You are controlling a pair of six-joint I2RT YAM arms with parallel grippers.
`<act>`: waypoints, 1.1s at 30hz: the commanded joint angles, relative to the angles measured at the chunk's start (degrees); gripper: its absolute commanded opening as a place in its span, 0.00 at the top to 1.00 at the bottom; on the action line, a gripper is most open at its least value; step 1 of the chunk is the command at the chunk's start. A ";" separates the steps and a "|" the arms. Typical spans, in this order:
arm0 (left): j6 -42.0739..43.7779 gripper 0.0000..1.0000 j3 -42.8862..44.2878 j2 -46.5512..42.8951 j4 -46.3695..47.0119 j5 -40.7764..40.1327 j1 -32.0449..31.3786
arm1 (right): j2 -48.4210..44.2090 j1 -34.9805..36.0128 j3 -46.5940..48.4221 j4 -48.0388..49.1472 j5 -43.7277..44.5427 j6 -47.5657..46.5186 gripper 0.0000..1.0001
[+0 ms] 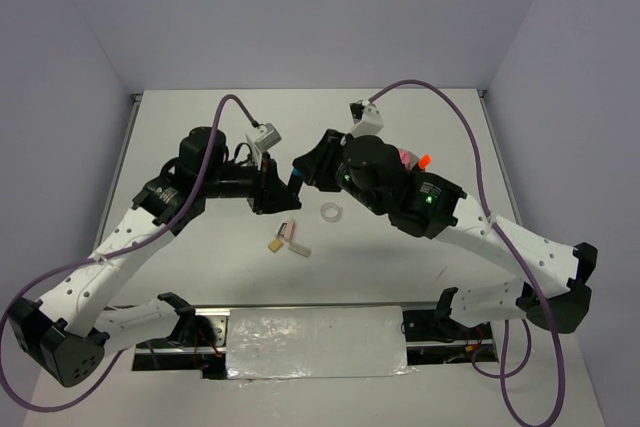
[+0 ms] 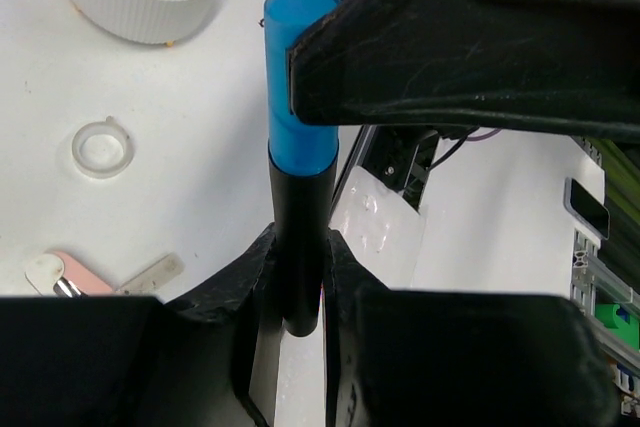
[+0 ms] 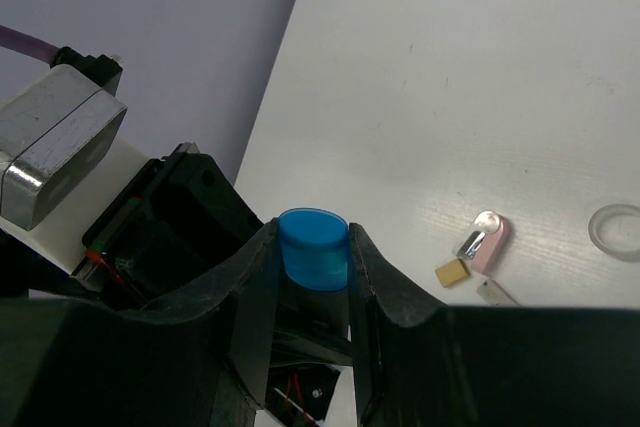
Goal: Sort the stationery into containers
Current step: Close the pen cap on the pen.
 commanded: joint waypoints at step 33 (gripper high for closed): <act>-1.56 1.00 11.98 4.30 28.77 -5.83 5.78 | -0.95 4.61 -7.80 -9.71 -24.42 4.74 0.72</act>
